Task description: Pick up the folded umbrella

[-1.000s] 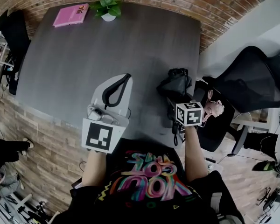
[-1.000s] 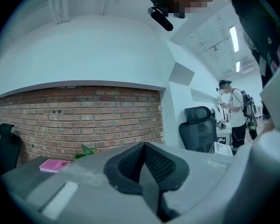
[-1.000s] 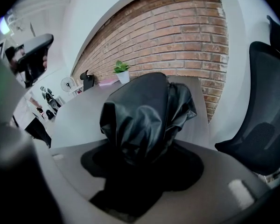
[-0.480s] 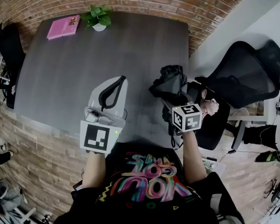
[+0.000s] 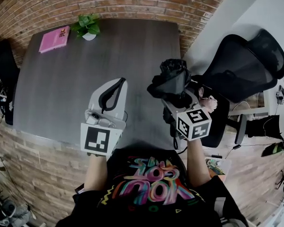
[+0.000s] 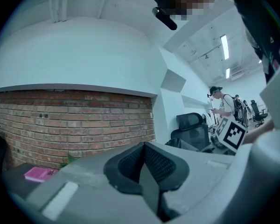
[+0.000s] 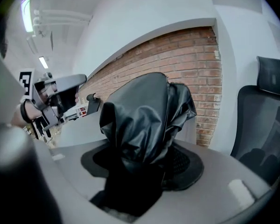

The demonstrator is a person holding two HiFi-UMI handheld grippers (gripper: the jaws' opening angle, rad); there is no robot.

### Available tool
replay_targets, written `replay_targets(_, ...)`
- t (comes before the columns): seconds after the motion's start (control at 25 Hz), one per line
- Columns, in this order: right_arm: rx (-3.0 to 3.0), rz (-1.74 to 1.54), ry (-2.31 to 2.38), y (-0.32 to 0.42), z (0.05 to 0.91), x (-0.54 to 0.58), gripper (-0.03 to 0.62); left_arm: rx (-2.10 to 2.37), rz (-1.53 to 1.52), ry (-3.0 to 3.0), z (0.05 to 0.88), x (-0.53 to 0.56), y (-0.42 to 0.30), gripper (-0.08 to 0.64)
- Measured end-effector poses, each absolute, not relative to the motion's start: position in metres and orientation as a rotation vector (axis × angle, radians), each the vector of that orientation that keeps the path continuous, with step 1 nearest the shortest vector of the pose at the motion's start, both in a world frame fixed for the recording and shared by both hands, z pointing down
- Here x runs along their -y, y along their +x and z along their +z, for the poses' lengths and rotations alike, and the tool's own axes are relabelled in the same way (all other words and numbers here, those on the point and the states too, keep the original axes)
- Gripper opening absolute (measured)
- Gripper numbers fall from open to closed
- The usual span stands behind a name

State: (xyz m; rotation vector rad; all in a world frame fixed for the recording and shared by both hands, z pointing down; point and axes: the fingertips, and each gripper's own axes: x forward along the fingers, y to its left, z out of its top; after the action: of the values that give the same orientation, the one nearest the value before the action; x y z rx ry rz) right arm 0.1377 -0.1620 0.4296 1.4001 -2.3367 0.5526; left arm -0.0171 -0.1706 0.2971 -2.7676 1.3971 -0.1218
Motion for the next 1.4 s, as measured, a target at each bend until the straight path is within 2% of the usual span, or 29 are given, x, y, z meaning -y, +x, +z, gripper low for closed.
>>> replay_targets(0.76, 2.469, 0.244, 1.719, 0.175, 0.314, 0.143, 0.273, -1.317, -0.109, -2.816, 0.296, 0.175, -0.002, 0.002)
replay_targets(1.08, 2.537, 0.147, 1.777, 0.176, 0.303, 0.13, 0.273, -1.309, -0.115, -2.824, 0.297, 0.172, -0.003, 0.002)
replay_targets(1.4, 2.538, 0.193, 1.757, 0.175, 0.311, 0.123, 0.273, -1.3, -0.133, -2.837, 0.302, 0.167, 0.003, 0.002)
